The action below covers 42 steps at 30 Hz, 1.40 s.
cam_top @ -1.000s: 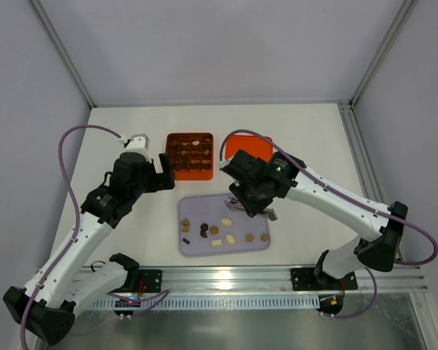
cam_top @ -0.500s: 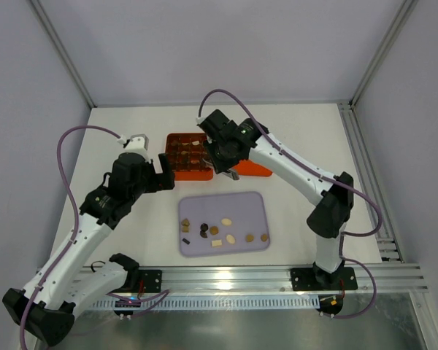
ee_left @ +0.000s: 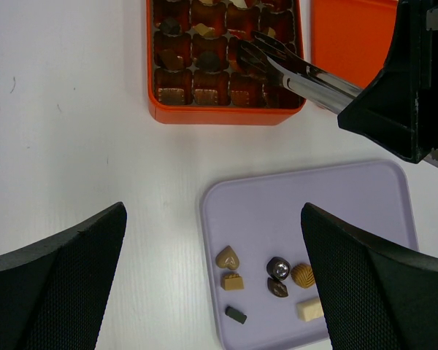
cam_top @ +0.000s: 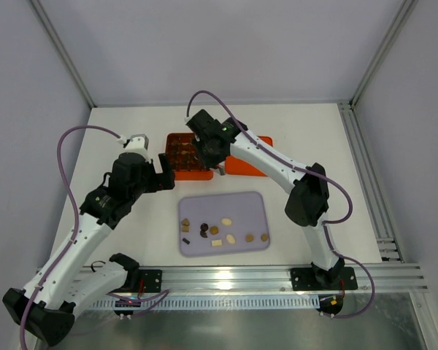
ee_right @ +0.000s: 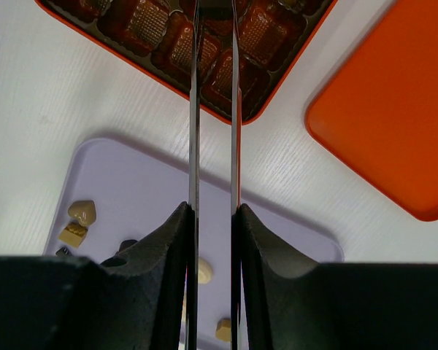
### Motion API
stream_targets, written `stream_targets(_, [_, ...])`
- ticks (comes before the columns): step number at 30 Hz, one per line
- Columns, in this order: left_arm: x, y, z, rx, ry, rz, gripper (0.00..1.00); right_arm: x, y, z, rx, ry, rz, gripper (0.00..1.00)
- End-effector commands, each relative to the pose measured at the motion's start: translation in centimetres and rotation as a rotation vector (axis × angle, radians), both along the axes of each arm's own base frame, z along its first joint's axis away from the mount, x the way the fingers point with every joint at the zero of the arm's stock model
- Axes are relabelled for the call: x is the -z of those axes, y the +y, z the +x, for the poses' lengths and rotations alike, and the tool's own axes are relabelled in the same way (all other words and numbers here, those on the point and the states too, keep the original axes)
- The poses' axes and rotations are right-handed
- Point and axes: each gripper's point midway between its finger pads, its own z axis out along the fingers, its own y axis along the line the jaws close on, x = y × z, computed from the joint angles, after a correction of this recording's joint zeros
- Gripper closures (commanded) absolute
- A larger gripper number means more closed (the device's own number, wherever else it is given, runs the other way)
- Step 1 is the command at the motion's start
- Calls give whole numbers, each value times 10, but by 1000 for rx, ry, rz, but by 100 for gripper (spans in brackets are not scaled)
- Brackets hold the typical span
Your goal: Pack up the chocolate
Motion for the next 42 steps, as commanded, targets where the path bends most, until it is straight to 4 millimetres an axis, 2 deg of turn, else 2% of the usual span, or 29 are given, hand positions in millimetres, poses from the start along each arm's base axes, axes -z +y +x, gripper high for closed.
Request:
stream_targets(1, [-8,0,4,-8,-38,-17,0,-29,10,14,6,-74,76,69])
stream_targets(15, [-9,0,4,-5,-40,-20,0,-32,13,13,0,-72,93,55])
stream_targets(18, [-9,0,4,-8,-41,-18,0,-34,14,13,-3,-74,93,55])
stream_targets(22, [-9,0,4,-8,-41,-18,0,-47,10,12,7,-94,101,55])
stream_targets(24, [-9,0,4,-6,-39,-18,0,-61,4,11,18,-116,112,55])
stream_targets(27, [-9,0,4,-8,-39,-18,0,-72,-8,3,36,-123,105,56])
stream_targets(28, [-9,0,4,-6,-40,-19,0,-86,-15,-3,41,-138,124,56])
stream_targets(29, [-9,0,4,-6,-40,-19,0,-83,-24,-9,48,-129,108,56])
stream_targets(30, [-9,0,4,-6,-39,-18,0,-87,-29,-14,61,-127,118,56])
stream_targets(31, [-10,0,4,-6,-42,-18,0,-94,-43,-27,67,-126,121,56])
stream_targets(33, [-10,0,4,-6,-43,-20,0,-94,-59,-42,83,-105,110,56])
stream_targets(34, [-10,0,4,-6,-43,-20,0,-96,-76,-56,92,-102,102,56])
stream_targets(36, [-10,0,3,-5,-44,-22,0,-94,-95,-74,103,-81,85,56])
stream_targets(37, [-10,0,3,-5,-43,-21,0,-88,-111,-92,114,-49,72,56])
stream_targets(39, [-10,0,3,-2,-44,-22,0,-82,-124,-114,114,-8,71,56])
stream_targets(40, [-10,0,3,-2,-42,-23,0,-65,-135,-130,120,51,31,56])
stream_targets(41, [-10,-1,3,-1,-43,-24,0,-70,-143,-143,119,49,41,56])
stream_targets(42, [-10,-1,3,0,-40,-23,0,-64,-152,-155,120,76,11,56])
